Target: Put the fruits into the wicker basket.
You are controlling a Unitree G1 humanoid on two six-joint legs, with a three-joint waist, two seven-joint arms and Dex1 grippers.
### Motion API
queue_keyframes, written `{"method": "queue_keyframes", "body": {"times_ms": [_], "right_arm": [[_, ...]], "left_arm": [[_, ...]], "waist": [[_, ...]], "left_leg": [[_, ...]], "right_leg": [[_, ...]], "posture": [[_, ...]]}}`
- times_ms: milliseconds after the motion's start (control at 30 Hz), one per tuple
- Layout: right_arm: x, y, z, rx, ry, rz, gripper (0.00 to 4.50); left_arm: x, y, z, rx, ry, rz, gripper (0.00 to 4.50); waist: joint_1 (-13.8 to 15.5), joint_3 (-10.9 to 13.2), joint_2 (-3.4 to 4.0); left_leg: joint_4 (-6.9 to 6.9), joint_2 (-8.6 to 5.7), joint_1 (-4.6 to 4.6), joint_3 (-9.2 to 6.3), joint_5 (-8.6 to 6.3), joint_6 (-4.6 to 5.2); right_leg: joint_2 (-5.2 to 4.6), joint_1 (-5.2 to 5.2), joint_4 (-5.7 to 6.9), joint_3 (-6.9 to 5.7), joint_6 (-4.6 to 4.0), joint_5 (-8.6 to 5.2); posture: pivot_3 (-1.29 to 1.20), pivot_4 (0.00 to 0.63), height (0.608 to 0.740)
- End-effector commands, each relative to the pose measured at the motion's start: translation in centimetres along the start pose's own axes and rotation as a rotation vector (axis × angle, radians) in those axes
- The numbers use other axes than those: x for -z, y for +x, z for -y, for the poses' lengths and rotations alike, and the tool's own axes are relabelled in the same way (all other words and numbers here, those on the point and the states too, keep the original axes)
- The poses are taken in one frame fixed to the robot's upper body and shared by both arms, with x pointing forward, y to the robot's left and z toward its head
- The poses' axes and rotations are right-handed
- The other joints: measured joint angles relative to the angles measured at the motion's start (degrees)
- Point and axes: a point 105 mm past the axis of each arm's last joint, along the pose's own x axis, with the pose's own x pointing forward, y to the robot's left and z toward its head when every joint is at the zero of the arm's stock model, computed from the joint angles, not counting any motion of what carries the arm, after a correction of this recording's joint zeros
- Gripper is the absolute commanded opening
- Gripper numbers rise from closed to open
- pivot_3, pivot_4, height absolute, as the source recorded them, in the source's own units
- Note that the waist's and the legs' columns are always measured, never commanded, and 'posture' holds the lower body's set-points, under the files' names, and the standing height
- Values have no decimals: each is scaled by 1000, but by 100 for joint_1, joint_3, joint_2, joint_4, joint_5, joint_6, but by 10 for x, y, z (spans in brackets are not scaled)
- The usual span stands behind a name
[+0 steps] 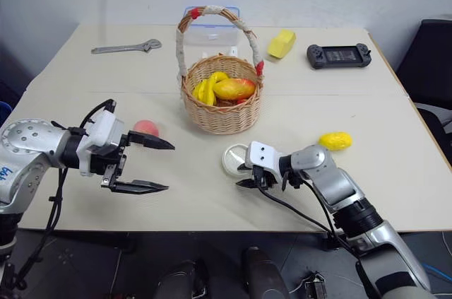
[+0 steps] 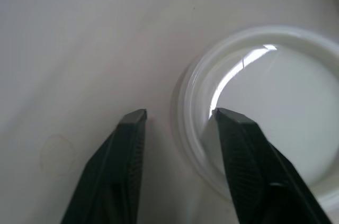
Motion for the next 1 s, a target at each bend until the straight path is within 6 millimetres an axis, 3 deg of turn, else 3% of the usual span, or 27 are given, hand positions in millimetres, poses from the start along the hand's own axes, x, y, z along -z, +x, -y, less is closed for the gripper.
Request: {"method": "queue_keyframes", "body": {"times_ms": [33, 100, 300, 400, 600, 767, 900, 1000], "right_arm": [[-3, -2, 2, 8, -50, 5, 490], [-3, -3, 4, 25, -49, 16, 8], [-24, -16, -1, 49, -52, 131, 8], [-44, -43, 0, 89, -12, 209, 8], [-52, -140, 0, 230, 8, 118, 8], [-12, -214, 7, 438, 124, -91, 8], [41, -246, 13, 596, 233, -237, 8], [85, -255, 12, 674, 284, -347, 8]], "left_arm": [[-10, -1, 0, -5, 47, 9, 4500], [-10, 0, 0, -1, 47, 11, 4500], [-19, 7, 0, 32, 56, 52, 4500], [-27, 10, -3, 39, 58, 90, 4500], [-45, 18, -7, 56, 59, 181, 4500], [-48, 24, -9, 63, 70, 201, 4500], [-49, 27, -12, 58, 77, 218, 4500], [-51, 30, -14, 53, 88, 227, 4500]], "waist": [[5, 0, -1], [-4, -4, -7], [13, -5, -10], [25, -2, -12], [137, -1, -13], [165, 0, -17], [142, 2, -21], [139, 2, -21]], "left_leg": [[0, 0, 1, -2, 0, -1], [-1, 0, 3, -4, 0, -3], [1, 0, 6, -10, 5, -11], [0, 0, 5, -14, 5, -12], [-2, -5, 4, -24, 3, -12], [-4, -4, 5, -34, 3, -11], [-2, -6, 5, -35, 7, -5], [0, -10, 5, -36, 9, -3]], "right_leg": [[0, 0, 2, -2, 1, -1], [0, 0, 6, -3, 7, 1], [0, 1, 19, -6, 4, -1], [0, 0, 23, -9, 25, 4], [-2, 3, 16, -15, 35, 3], [2, 11, 2, -17, -23, -36], [6, 17, -9, -12, -15, -33], [6, 19, -11, -10, -5, -28]], "posture": [[0, 150, 740], [0, 150, 740], [0, 150, 740], [0, 150, 740], [0, 150, 740], [0, 150, 740], [0, 150, 740], [0, 150, 740]]}}
